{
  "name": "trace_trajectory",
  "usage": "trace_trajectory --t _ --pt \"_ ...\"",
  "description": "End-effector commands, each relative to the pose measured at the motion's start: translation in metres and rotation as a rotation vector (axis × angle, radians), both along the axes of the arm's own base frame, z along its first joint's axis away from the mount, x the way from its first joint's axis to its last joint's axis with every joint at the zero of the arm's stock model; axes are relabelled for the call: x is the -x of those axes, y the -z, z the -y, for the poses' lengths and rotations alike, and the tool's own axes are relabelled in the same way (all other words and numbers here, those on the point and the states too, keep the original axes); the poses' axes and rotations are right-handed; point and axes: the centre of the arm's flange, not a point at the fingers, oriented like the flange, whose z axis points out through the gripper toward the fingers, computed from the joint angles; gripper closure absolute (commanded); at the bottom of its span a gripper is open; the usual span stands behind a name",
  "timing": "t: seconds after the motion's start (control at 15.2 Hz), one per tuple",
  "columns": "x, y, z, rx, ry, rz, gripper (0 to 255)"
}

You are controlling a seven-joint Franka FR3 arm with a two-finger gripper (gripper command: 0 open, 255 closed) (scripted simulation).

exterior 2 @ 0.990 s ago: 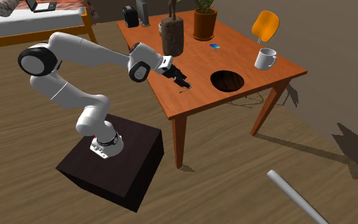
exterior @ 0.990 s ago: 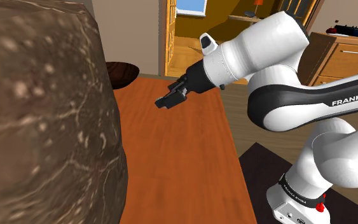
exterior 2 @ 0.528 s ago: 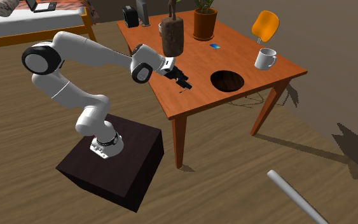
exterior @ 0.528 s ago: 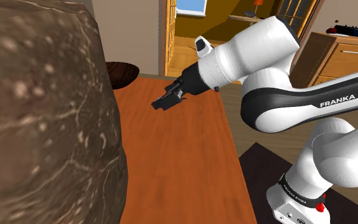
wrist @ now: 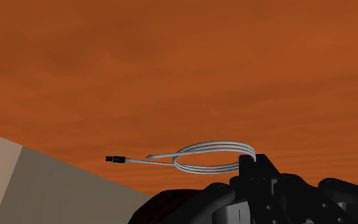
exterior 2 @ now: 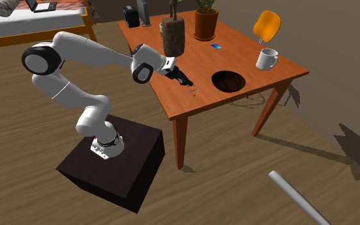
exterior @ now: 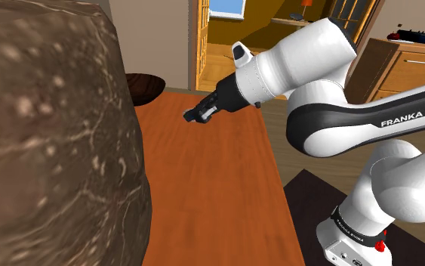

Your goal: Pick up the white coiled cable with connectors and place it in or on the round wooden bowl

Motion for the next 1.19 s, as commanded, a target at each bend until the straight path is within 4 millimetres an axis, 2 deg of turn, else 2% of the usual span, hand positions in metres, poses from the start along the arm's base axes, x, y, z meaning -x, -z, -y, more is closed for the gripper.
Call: trace_trajectory --t 0.0,0.2,1.12 --pt "-0.001 0.002 0.001 0.003 0.002 -0.005 255" --pt "-0.001 0.002 0.000 0.002 0.002 -0.005 255" --pt "-0.001 -0.072 0.000 0.002 0.002 -0.005 255"
